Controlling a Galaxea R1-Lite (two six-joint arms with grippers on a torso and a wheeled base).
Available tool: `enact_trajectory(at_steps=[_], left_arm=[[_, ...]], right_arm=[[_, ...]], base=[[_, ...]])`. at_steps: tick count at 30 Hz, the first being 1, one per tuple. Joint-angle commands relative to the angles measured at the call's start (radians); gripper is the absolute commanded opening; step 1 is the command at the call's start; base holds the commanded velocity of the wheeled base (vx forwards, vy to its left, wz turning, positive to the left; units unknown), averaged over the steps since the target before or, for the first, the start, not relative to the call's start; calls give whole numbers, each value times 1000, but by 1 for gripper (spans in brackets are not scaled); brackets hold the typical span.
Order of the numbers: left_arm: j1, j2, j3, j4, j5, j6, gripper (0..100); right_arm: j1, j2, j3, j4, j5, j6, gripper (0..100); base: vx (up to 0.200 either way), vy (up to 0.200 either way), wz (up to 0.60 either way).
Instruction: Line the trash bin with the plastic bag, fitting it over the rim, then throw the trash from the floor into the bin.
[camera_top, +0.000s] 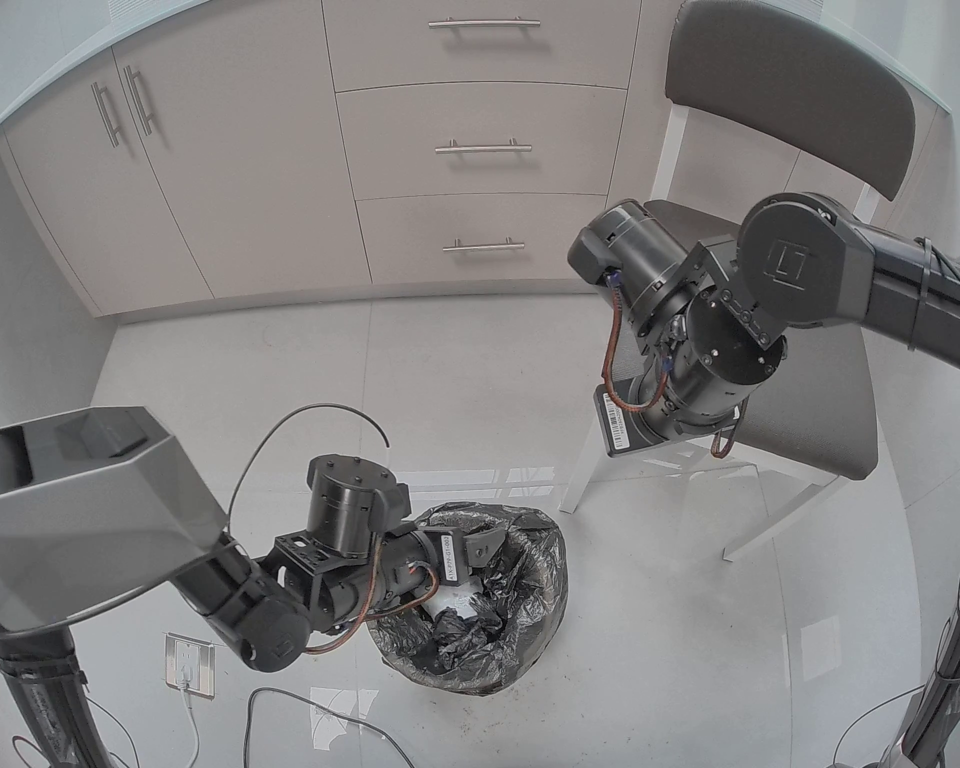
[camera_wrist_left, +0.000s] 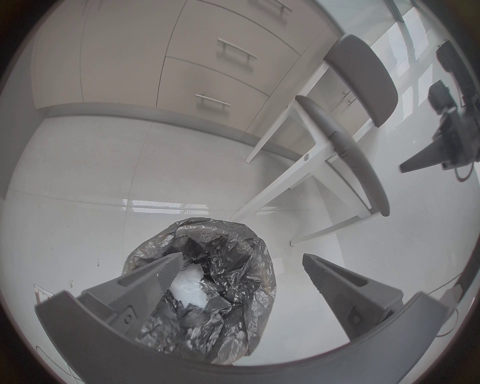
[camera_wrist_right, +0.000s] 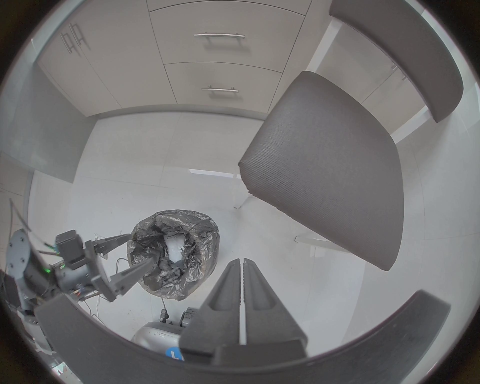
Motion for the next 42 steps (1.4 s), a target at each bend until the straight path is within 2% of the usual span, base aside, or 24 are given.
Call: enact_trajectory(at_steps=[1, 7, 9, 10, 11, 12, 13, 15, 17, 19, 21, 22, 24, 27, 29, 33, 35, 42], left_arm=[[5, -173, 104, 1, -2, -5, 100], [5, -357, 176, 12, 0, -11, 100], [5, -508, 181, 93, 9, -11, 100], [5, -517, 179, 101, 11, -11, 100], [10, -641, 159, 199, 20, -8, 100], [11, -650, 156, 207, 21, -8, 100], [28, -779, 118, 313, 54, -4, 100], [53, -907, 78, 422, 92, 6, 100], [108, -1061, 24, 569, 123, 38, 100], [149, -1130, -3, 642, 129, 65, 100], [275, -1259, -42, 782, 133, 116, 100], [307, -1284, -48, 807, 133, 125, 100], [429, -1388, -66, 891, 130, 148, 100], [542, -1505, -66, 983, 132, 157, 100], [584, -1580, -59, 1040, 130, 156, 100], [587, -1698, -59, 1152, 135, 147, 100], [585, -1776, -60, 1244, 153, 144, 100], [580, -1896, -66, 1376, 158, 107, 100]], right_arm=[[27, 35, 0, -41, -3, 0, 0], [53, 57, 0, -43, -1, -2, 0], [67, 80, 0, -43, -1, 0, 0], [67, 80, 0, -43, -1, 0, 0], [76, 101, 0, -43, -1, 1, 0], [78, 103, 0, -43, -1, 1, 0], [91, 126, 0, -44, -1, 1, 0], [108, 150, 0, -46, -1, 0, 0], [130, 181, 0, -46, -1, -2, 0], [142, 193, 0, -46, 0, -6, 0], [167, 215, 0, -49, 5, -9, 0], [171, 218, 0, -50, 5, -9, 0], [187, 233, 0, -60, 5, -5, 0], [202, 253, 0, -61, 6, 0, 0], [213, 271, 0, -61, 6, 0, 0], [226, 305, 0, -101, 6, -2, 0], [226, 354, 0, -171, 5, -14, 0], [220, 480, 0, -294, 9, -34, 0]], base=[[0, 0, 0], [0, 0, 0], [0, 0, 0], [0, 0, 0], [0, 0, 0], [0, 0, 0], [0, 0, 0], [0, 0, 0], [0, 0, 0], [0, 0, 0], [0, 0, 0], [0, 0, 0], [0, 0, 0], [0, 0, 0], [0, 0, 0], [0, 0, 0], [0, 0, 0], [0, 0, 0]])
